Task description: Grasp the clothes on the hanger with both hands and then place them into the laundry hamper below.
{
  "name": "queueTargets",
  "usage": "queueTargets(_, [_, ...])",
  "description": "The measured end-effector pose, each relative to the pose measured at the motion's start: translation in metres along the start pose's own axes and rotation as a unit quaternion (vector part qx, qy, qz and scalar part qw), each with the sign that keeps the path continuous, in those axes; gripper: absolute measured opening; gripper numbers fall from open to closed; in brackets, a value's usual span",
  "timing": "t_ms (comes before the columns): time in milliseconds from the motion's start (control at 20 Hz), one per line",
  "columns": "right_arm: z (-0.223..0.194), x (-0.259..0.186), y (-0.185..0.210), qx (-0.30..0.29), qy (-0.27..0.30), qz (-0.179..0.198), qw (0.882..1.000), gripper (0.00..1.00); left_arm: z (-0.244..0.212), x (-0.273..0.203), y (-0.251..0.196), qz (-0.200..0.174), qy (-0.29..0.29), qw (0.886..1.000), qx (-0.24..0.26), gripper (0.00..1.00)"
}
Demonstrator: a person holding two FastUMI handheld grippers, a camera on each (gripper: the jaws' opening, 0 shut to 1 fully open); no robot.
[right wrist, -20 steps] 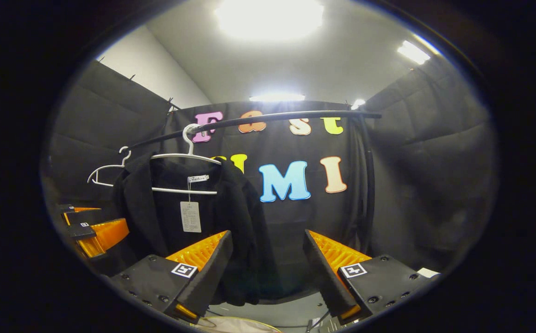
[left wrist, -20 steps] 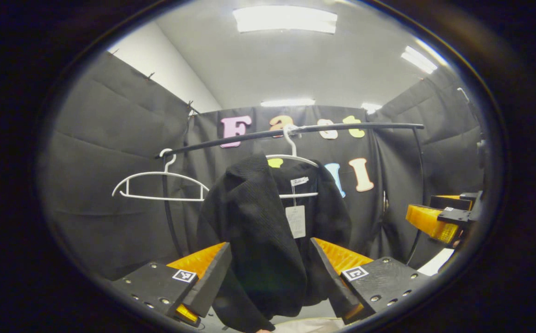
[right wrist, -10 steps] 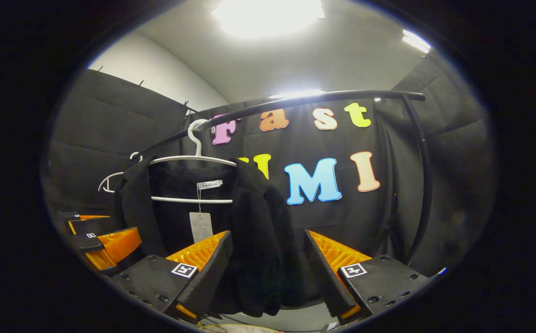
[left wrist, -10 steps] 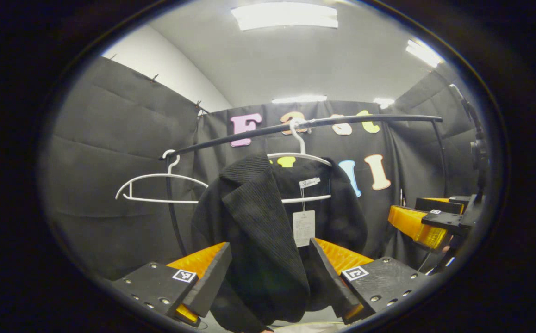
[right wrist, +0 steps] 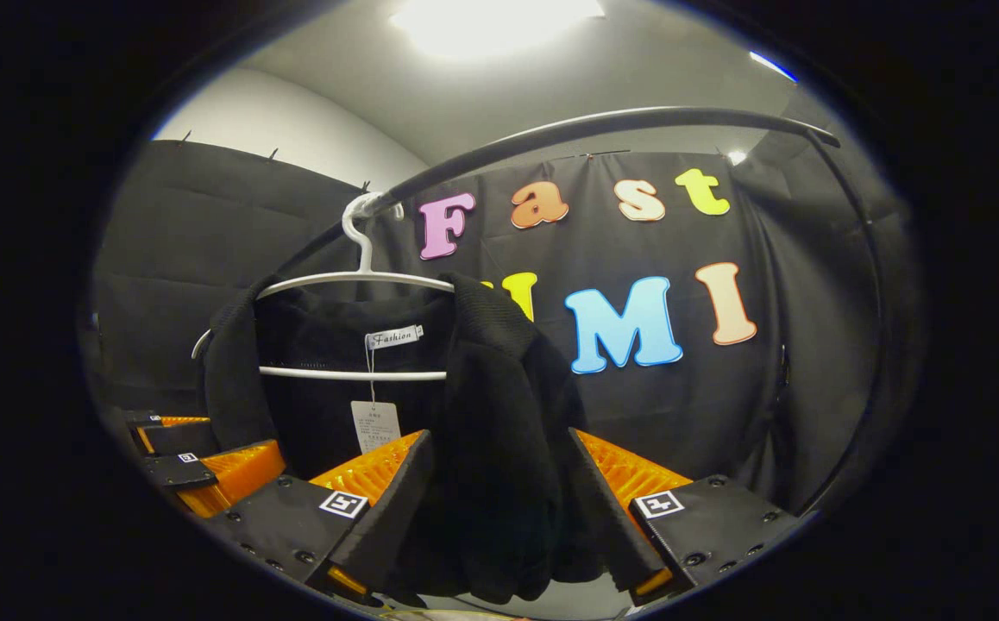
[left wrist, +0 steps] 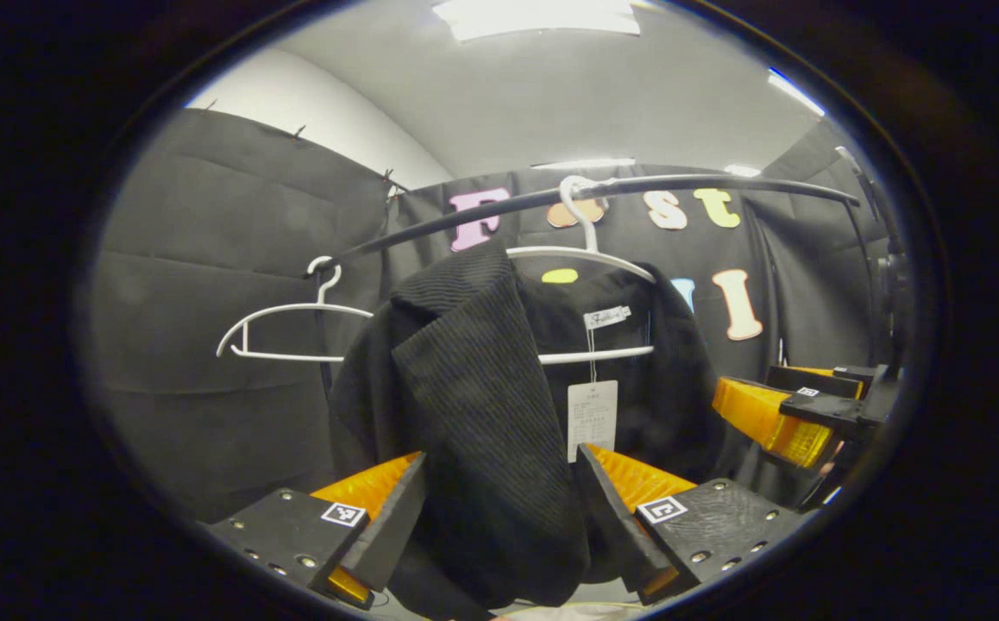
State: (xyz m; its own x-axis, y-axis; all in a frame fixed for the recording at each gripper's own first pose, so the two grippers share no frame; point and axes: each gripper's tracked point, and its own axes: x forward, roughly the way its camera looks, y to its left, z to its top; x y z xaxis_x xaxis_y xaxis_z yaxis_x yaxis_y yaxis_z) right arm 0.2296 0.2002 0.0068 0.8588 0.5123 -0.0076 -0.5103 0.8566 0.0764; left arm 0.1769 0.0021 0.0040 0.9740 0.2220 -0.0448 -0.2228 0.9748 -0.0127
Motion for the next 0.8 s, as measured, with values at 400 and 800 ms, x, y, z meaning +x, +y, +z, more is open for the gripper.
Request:
queueTargets(400, [-0.013,0.056,0.001,0.018,0.015,0.016,1.0,0.96,-0.003,0.022,0.008,0.036,0.002,0.999,0.005,0.99])
queueTargets(800, [-0.031,0.09,0.011,0.059,0.044,0.016,0.997,0.98,-0.006,0.04,0.006,0.055,0.004,0.998,0.013,1.0])
